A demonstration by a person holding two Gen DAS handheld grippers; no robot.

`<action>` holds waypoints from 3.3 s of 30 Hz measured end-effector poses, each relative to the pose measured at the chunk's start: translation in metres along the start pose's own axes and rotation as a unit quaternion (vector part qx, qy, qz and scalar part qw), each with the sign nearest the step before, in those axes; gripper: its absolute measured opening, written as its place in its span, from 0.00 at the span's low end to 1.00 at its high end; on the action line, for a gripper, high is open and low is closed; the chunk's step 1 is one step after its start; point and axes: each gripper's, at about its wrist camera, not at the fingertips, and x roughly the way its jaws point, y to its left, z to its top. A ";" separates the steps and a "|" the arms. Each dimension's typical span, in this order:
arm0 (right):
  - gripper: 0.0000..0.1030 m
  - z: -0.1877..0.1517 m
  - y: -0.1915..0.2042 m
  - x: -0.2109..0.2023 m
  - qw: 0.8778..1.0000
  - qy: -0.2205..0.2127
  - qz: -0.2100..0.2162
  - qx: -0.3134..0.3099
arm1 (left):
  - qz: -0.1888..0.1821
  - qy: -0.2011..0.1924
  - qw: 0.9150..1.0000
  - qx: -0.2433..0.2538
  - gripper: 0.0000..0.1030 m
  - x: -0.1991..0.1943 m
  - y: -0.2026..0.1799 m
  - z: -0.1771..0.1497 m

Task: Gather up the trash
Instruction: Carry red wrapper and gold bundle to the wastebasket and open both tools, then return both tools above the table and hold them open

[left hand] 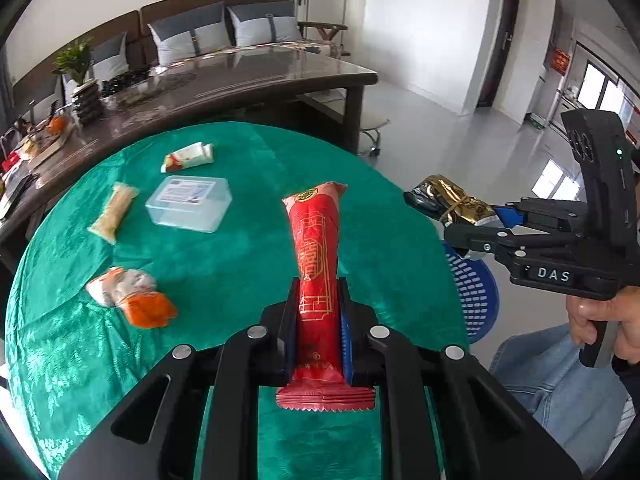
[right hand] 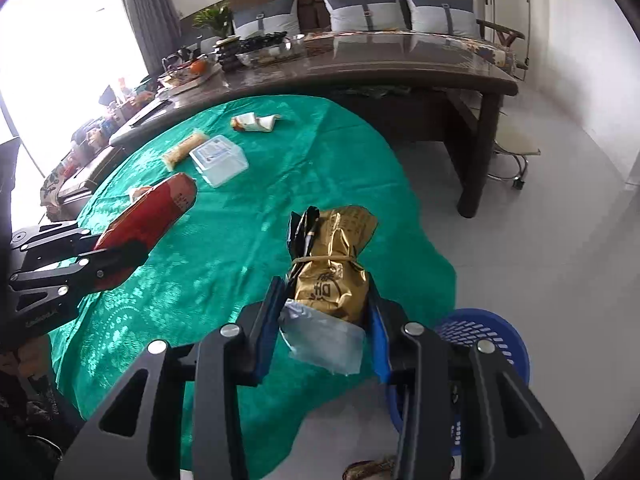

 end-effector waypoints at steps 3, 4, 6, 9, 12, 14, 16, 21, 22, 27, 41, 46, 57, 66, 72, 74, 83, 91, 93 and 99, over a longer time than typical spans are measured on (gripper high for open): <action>0.36 -0.012 -0.037 -0.008 0.999 0.007 -0.030 0.023 | -0.035 0.012 0.999 0.023 0.15 0.017 -0.035 0.009; 0.36 -0.018 -0.052 -0.011 0.999 0.009 -0.041 0.032 | -0.045 0.017 0.998 0.030 0.15 0.023 -0.046 0.012; 0.36 -0.027 -0.075 -0.014 0.997 0.015 -0.059 0.045 | -0.063 0.028 0.997 0.044 0.15 0.037 -0.070 0.018; 0.36 -0.041 -0.109 -0.016 0.994 0.029 -0.082 0.067 | -0.096 0.048 0.992 0.060 0.15 0.063 -0.108 0.029; 0.36 -0.055 -0.139 -0.014 0.991 0.042 -0.097 0.087 | -0.124 0.069 0.987 0.069 0.15 0.087 -0.139 0.037; 0.36 -0.063 -0.157 -0.011 0.988 0.050 -0.102 0.102 | -0.137 0.081 0.985 0.073 0.16 0.103 -0.155 0.040; 0.36 -0.071 -0.174 -0.007 0.986 0.057 -0.103 0.117 | -0.146 0.092 0.982 0.078 0.16 0.123 -0.170 0.043; 0.37 -0.085 -0.199 0.005 0.981 0.075 -0.104 0.145 | -0.154 0.117 0.978 0.082 0.16 0.166 -0.195 0.043; 0.37 -0.088 -0.203 0.006 0.980 0.079 -0.104 0.147 | -0.154 0.121 0.977 0.082 0.16 0.175 -0.198 0.042; 0.38 -0.093 -0.212 0.011 0.980 0.085 -0.098 0.151 | -0.155 0.139 0.975 0.084 0.16 0.206 -0.209 0.035; 0.84 -0.087 -0.210 -0.010 0.980 0.026 -0.136 0.140 | -0.112 0.042 0.991 0.060 0.91 0.173 -0.180 0.049; 0.86 -0.073 -0.189 -0.018 0.981 -0.006 -0.154 0.120 | -0.094 0.011 0.995 0.038 0.94 0.123 -0.150 0.040; 0.87 -0.036 -0.079 -0.008 0.991 -0.064 -0.111 0.028 | 0.033 0.014 0.999 -0.005 0.94 0.044 -0.037 -0.027; 0.88 -0.001 0.057 0.045 0.998 -0.045 -0.012 -0.045 | 0.153 0.020 0.983 -0.103 0.94 0.003 0.090 -0.069; 0.88 0.013 0.104 0.093 0.997 0.007 0.001 -0.081 | 0.186 0.037 0.970 -0.153 0.94 0.001 0.141 -0.085; 0.88 0.015 0.107 0.103 0.996 0.019 -0.002 -0.083 | 0.190 0.045 0.968 -0.156 0.94 0.004 0.145 -0.089; 0.88 0.007 0.108 0.113 0.995 0.027 -0.011 -0.099 | 0.179 0.048 0.967 -0.176 0.96 0.013 0.153 -0.094; 0.90 0.007 0.109 0.113 0.995 0.027 -0.014 -0.097 | 0.180 0.048 0.967 -0.176 0.96 0.014 0.154 -0.093; 0.90 0.007 0.109 0.112 0.995 0.027 -0.015 -0.096 | 0.179 0.048 0.967 -0.176 0.96 0.015 0.154 -0.092; 0.90 0.007 0.108 0.113 0.995 0.027 -0.015 -0.096 | 0.179 0.047 0.967 -0.177 0.96 0.015 0.154 -0.093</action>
